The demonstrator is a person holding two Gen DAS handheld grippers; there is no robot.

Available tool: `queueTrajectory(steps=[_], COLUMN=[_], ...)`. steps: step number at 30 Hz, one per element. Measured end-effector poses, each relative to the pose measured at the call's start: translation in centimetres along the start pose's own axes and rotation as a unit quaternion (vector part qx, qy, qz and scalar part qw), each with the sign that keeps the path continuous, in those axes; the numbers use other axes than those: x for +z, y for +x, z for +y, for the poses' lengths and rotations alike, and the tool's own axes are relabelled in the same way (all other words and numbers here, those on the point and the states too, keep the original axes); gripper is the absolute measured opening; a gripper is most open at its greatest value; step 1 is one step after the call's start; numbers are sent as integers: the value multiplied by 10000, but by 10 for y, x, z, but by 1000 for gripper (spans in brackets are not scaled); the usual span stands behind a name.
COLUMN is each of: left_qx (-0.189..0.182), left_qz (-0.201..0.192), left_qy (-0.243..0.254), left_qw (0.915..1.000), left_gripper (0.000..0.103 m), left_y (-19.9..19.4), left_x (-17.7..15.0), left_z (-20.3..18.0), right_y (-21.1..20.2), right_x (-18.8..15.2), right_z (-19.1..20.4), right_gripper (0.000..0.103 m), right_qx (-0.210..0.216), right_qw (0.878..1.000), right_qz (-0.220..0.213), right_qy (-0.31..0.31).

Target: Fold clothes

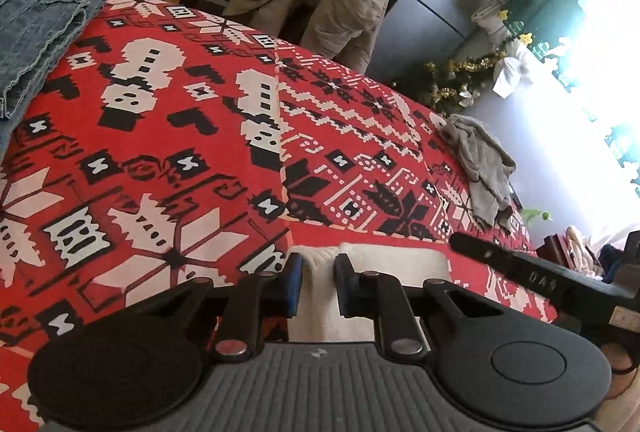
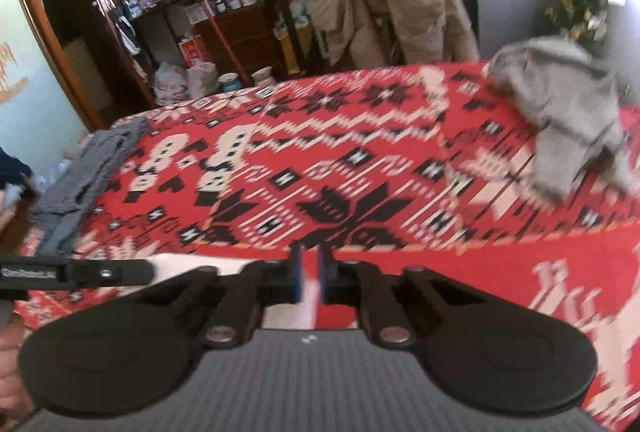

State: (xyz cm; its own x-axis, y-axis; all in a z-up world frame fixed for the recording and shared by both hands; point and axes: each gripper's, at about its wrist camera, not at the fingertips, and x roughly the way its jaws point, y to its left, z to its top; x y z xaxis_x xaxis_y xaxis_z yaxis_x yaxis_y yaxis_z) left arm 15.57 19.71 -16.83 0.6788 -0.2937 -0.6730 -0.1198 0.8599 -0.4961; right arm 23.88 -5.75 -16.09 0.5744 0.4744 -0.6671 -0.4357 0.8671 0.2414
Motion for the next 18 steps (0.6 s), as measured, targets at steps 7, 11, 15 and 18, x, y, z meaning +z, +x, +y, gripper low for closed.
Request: queueTrajectory(steps=[7,11,15,18], left_qx=[340,177,20,9], left_qz=[-402,-513,-639,-616], left_qy=[32,309,604,749], left_qw=[9986,9980,9961,9953], left_gripper=[41,65,91,100], left_y=[-21,-44,-66,-77], left_x=[7,2,-4,-13], left_z=[-1,-7,-13,-13], right_y=[-19,-30,-40,-44], right_x=[5,-6,-26,-40], right_z=[14,34,56,66], right_gripper=[10,16,16,16], right_qx=[321,435,588,723], right_qw=[9991,9980,9935,9890], right_qz=[-27,47,148,299], right_qy=[-272,-461,-962,-1253])
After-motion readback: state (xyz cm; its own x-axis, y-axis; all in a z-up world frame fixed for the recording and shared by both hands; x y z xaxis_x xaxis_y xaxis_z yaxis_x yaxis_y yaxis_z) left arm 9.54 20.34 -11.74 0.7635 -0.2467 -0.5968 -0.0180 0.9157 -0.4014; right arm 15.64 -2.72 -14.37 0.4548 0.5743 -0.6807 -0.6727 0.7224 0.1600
